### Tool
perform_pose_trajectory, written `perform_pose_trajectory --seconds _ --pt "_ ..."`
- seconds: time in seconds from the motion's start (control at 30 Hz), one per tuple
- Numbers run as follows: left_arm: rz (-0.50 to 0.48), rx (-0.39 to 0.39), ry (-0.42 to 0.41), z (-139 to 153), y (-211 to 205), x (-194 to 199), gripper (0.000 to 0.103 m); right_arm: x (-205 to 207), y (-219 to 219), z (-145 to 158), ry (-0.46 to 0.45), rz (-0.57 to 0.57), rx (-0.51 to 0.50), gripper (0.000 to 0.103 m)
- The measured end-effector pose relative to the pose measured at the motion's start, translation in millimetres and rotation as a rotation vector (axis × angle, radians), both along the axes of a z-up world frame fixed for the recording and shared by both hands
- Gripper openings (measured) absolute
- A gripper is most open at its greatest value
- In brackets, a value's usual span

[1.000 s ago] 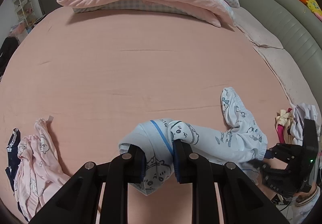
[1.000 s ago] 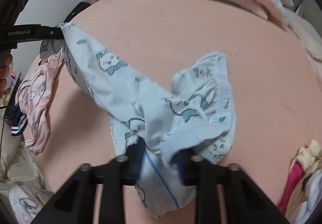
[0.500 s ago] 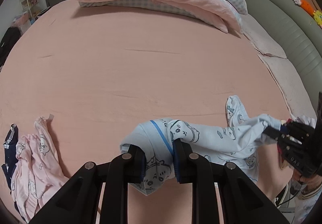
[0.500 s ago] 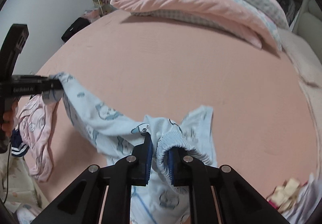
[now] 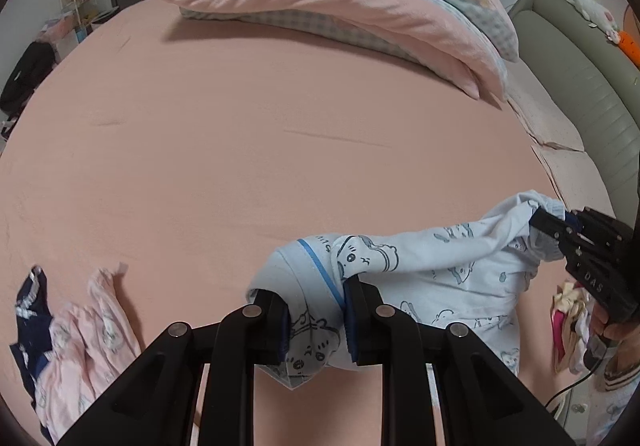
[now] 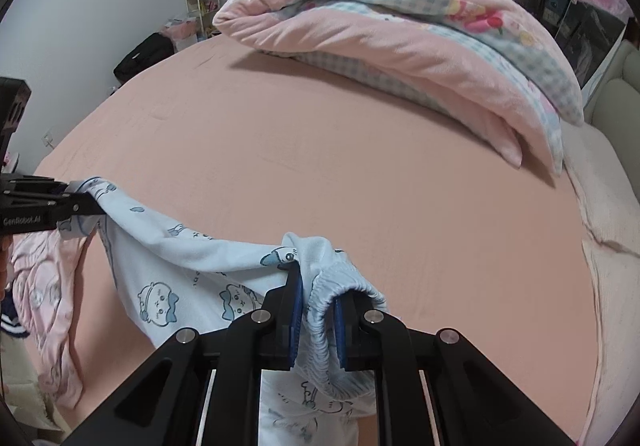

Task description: Fold clothes

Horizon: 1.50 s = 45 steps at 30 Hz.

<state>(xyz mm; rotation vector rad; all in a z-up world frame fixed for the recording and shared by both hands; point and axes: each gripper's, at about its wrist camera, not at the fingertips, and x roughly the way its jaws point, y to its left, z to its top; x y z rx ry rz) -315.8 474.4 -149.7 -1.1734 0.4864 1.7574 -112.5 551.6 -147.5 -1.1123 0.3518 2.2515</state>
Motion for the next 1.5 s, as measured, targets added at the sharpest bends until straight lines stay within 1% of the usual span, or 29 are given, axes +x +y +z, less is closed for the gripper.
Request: perform_pose_trajectory --seconds 0.07,0.2,0.3,0.37,0.47,0.53,0.6,0.7,0.77,0.8,0.83,0.87,0.9,0.93,0.97,1.0,1.07,1.1,1.17,1.23,1.37,1.5 --pt "-0.012 -0.016 0.012 -1 8 -4 0.018 -8 8 -1 -0.018 -0.003 -0.017 0.011" --pt "0.002 -0.038 0.006 -6 26 -20 0.018 -22 24 -3 -0.051 -0.008 -0.054 0.011" --pt "0.021 -0.020 -0.020 -6 38 -33 0.018 -34 41 -8 -0.091 -0.016 -0.091 0.011" --pt "0.036 -0.023 -0.022 -7 46 -39 0.018 -40 52 -10 -0.109 -0.035 -0.116 0.011" --pt "0.055 -0.034 -0.024 -7 58 -48 0.018 -47 68 -10 -0.108 -0.059 -0.149 0.011" --pt "0.081 -0.027 -0.053 -9 62 -55 0.018 -50 79 -8 -0.111 -0.080 -0.150 0.011" --pt "0.122 0.001 -0.115 -11 64 -62 0.018 -52 86 -9 -0.114 -0.100 -0.167 0.011" --pt "0.191 0.038 -0.178 -17 63 -70 0.020 -54 95 -11 -0.112 -0.121 -0.187 0.011" --pt "0.238 0.053 -0.208 -20 60 -75 0.025 -55 96 -12 -0.098 -0.115 -0.184 0.011" --pt "0.260 0.063 -0.219 -20 58 -78 0.039 -56 96 -13 -0.090 -0.109 -0.179 0.012" --pt "0.282 0.073 -0.229 -20 56 -80 0.068 -56 96 -13 -0.085 -0.103 -0.171 0.016" --pt "0.304 0.083 -0.240 -21 54 -82 0.082 -56 96 -14 -0.079 -0.097 -0.164 0.023" --pt "0.321 0.098 -0.249 -19 51 -85 0.095 -55 97 -13 -0.065 -0.107 -0.171 0.045" --pt "0.338 0.115 -0.257 -16 48 -88 0.095 -53 98 -13 -0.051 -0.117 -0.178 0.066" --pt "0.346 0.130 -0.272 -14 46 -91 0.095 -50 100 -13 -0.032 -0.129 -0.201 0.073" --pt "0.356 0.139 -0.290 -12 43 -95 0.095 -48 102 -12 -0.013 -0.141 -0.224 0.075" --pt "0.364 0.147 -0.308 -9 39 -99 0.095 -44 105 -10 0.002 -0.166 -0.243 0.075" --pt "0.362 0.145 -0.306 -8 37 -100 0.095 -44 107 -9 -0.006 -0.170 -0.255 0.075" --pt "0.356 0.138 -0.297 -6 35 -100 0.095 -45 112 -12 -0.056 -0.173 -0.312 0.075" --pt "0.356 0.130 -0.294 -8 29 -98 0.095 -46 114 -12 -0.102 -0.182 -0.347 0.075" --pt "0.341 0.112 -0.322 -14 22 -92 0.095 -43 105 0 -0.122 -0.169 -0.285 0.075" --pt "0.296 0.106 -0.306 -11 20 -78 0.095 -39 95 8 -0.121 -0.140 -0.293 0.075"
